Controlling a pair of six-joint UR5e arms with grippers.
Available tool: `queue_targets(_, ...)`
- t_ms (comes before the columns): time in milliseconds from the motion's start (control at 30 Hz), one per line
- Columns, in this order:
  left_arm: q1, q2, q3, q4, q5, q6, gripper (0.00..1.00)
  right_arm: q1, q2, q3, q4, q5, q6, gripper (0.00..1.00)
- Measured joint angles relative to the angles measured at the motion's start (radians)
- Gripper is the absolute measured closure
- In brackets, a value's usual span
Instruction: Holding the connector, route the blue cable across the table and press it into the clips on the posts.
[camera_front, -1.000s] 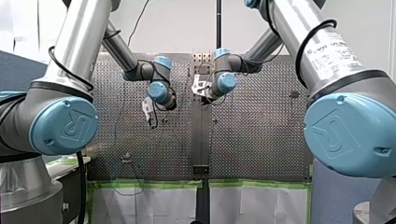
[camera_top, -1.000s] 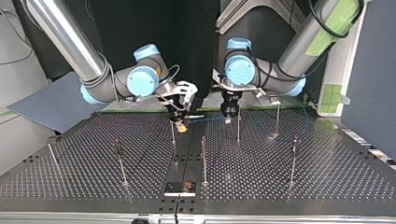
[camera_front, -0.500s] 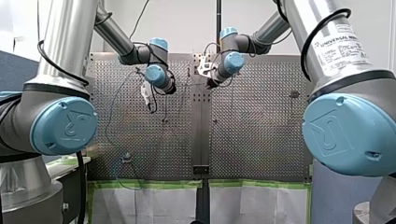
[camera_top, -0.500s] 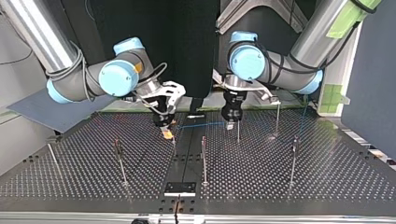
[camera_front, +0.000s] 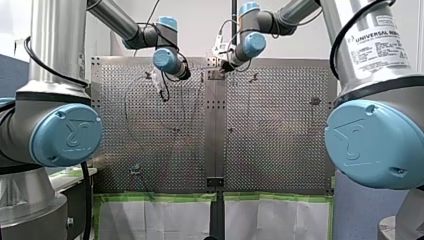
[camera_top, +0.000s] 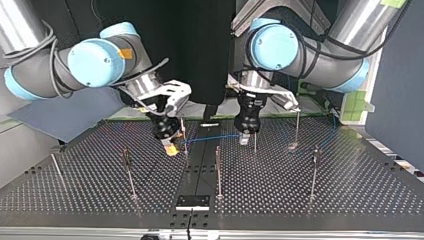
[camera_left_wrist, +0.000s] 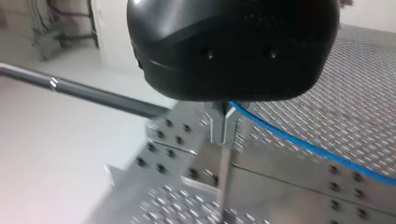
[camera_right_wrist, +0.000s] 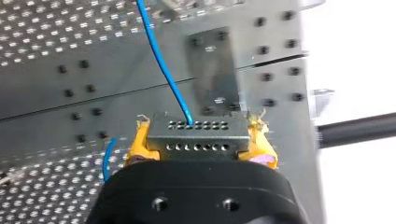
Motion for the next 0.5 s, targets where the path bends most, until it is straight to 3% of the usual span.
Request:
queue_targets(200,-0.006,-0.013,0.015,0.008,0.027,-0.012,1.0,-0.006,-0.015,-0.001,0.002,-0.007,0.004,1.0)
queue_targets(500,-0.001,-0.086,0.04,0.037,0.04,-0.019,1.0,-0.021,0.017,0.0,0.004,-0.022,0.012,1.0)
